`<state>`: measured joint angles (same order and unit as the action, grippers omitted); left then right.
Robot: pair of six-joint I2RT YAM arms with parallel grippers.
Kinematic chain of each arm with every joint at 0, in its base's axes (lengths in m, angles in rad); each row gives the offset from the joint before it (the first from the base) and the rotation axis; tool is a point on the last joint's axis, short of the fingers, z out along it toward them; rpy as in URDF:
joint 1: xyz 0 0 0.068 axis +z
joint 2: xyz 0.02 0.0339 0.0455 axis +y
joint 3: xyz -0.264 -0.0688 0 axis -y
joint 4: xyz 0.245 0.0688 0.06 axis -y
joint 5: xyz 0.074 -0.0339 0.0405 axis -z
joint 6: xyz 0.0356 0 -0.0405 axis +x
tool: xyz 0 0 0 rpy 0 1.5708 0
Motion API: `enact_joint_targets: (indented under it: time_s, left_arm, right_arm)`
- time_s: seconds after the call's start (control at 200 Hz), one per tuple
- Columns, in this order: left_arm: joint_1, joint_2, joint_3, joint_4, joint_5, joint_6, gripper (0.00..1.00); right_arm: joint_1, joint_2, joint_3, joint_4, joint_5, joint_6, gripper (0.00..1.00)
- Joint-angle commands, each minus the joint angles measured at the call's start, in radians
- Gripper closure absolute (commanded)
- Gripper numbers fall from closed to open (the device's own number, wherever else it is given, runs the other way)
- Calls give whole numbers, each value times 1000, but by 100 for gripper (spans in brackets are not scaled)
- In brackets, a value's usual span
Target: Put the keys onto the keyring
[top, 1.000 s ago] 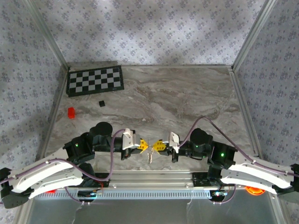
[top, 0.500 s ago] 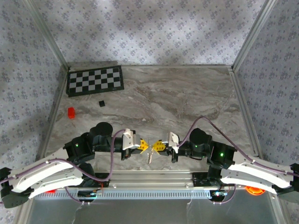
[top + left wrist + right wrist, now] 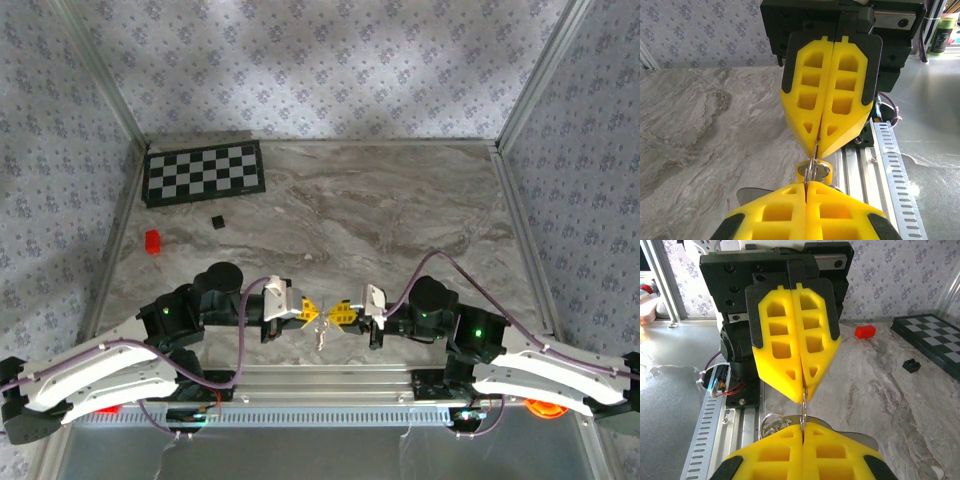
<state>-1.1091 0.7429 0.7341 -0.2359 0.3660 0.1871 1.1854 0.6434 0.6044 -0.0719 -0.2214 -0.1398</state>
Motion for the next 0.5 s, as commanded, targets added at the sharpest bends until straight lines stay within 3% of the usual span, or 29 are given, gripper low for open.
enact_joint_targets:
  time_s: [0.0, 0.495]
  left_arm:
    - [-6, 6, 17, 27, -16, 8, 100]
    - [-6, 20, 9, 67, -13, -22, 100]
  right_arm:
    - [10, -19, -6, 29, 12, -19, 100]
    - [13, -17, -29, 40, 37, -29, 100]
